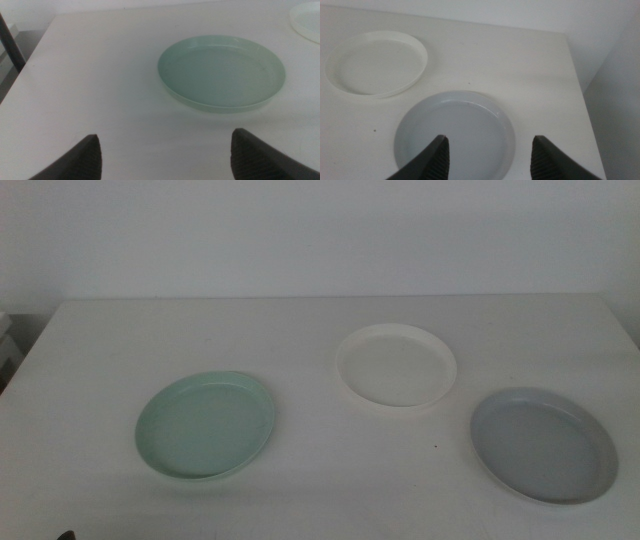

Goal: Stack the three bowls on top of each other.

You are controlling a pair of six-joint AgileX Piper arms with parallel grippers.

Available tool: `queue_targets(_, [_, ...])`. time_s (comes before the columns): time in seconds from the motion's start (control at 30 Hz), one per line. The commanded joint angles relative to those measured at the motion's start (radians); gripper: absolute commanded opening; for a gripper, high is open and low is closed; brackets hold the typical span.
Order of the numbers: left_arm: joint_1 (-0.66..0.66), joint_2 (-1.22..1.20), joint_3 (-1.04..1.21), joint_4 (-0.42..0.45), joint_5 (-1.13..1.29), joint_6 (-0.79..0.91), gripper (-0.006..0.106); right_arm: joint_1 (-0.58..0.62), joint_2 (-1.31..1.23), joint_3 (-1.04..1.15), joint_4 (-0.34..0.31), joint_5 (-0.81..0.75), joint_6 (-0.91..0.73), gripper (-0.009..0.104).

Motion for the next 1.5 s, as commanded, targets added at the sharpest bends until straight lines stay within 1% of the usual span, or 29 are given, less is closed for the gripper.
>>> queue_targets(0.0, [0.002,-0.013,-0.004,-0.004,-0.068,-0.009,0.086,0.0,0.1,-0.132,0.003,-0.012,0.0,0.043])
queue_targets(0.1, [0.002,-0.013,-0.004,-0.004,-0.068,-0.009,0.086,0.0,0.208,-0.246,0.011,0.04,-0.004,0.043])
queue_targets(0.33, [0.002,-0.013,-0.004,-0.004,-0.068,-0.009,0.086,0.0,0.473,-0.482,0.095,0.088,-0.007,0.043])
queue_targets(0.53, [0.002,-0.013,-0.004,-0.004,-0.068,-0.009,0.086,0.0,0.701,-0.701,0.153,0.203,-0.051,0.043])
queue_targets(0.73, [0.002,-0.013,-0.004,-0.004,-0.068,-0.009,0.086,0.0,0.916,-0.901,0.216,0.323,-0.054,0.043])
queue_targets(0.9, [0.002,-0.013,-0.004,-0.004,-0.068,-0.009,0.086,0.007,1.055,-1.02,0.218,0.351,-0.053,0.043])
queue_targets(1.17, [0.002,-0.013,-0.004,-0.004,-0.068,-0.009,0.086,0.065,1.275,-1.189,0.225,0.359,-0.026,0.043])
queue_targets(1.27, [0.002,-0.013,-0.004,-0.004,-0.068,-0.009,0.086,0.081,1.367,-1.271,0.219,0.401,0.009,0.049])
queue_targets(1.47, [0.002,-0.013,-0.004,-0.004,-0.068,-0.009,0.086,0.115,1.497,-1.367,0.213,0.426,0.03,0.067])
